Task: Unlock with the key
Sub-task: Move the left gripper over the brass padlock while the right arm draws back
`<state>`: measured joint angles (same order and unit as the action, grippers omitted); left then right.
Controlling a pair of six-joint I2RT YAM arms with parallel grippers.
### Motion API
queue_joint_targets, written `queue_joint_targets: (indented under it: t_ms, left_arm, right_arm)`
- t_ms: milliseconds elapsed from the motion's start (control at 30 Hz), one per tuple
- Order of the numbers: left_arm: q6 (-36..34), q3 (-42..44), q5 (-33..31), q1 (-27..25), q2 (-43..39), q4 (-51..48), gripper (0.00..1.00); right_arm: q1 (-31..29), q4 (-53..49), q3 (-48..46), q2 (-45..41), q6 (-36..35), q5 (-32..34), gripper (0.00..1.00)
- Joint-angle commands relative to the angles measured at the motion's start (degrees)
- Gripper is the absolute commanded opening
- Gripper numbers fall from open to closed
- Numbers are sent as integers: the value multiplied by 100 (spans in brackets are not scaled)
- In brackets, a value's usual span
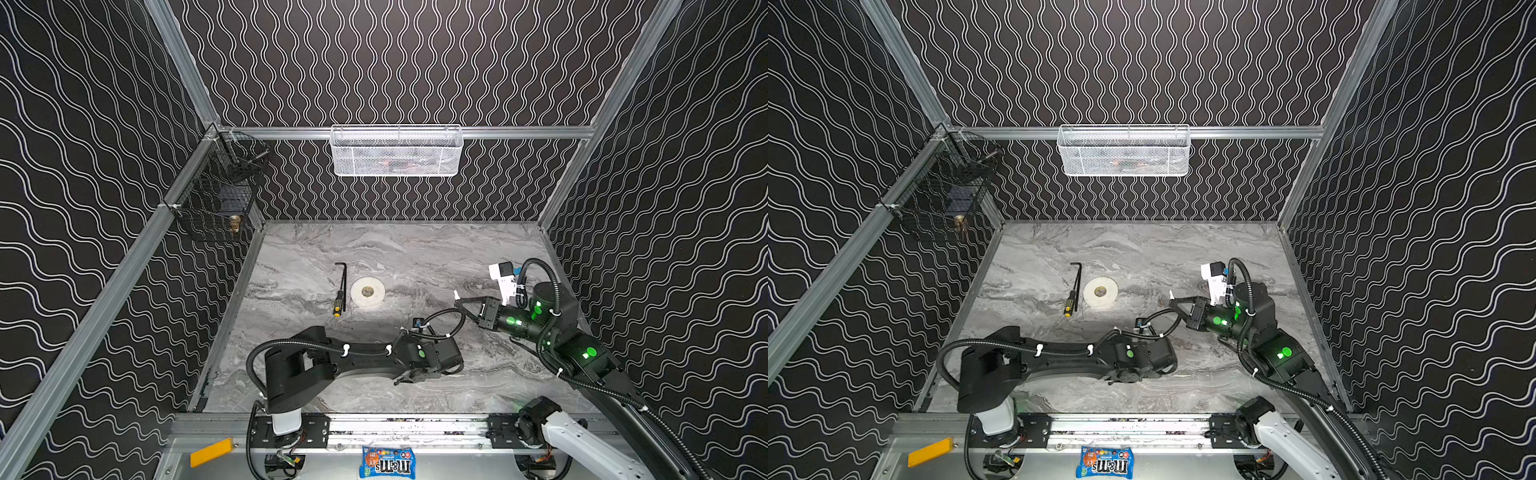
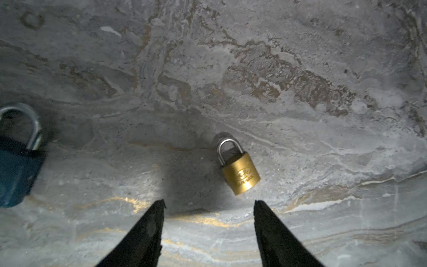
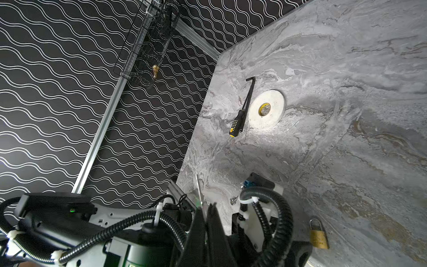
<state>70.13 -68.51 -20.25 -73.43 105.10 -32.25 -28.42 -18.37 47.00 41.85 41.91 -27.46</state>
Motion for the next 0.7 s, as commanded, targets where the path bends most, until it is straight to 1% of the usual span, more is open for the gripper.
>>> queue_joint_targets:
  t_ms: [0,133,433,667]
  left_arm:
    - [24,-178,25,-14,204,-199,66]
    - [-13,-361,-4,-14,433,-179,66]
    - [31,-906,-251,-31,924,-755,66]
    - [52,-913,-471,-28,985,-1137,67]
  right_arm:
    - [4,235,-18,-76,98,-130,0]
    - [13,153,39,-104,42,-91,0]
    - [74,225,33,-109,-43,-102,0]
    - [109,419,-40,-47,35,-330,0]
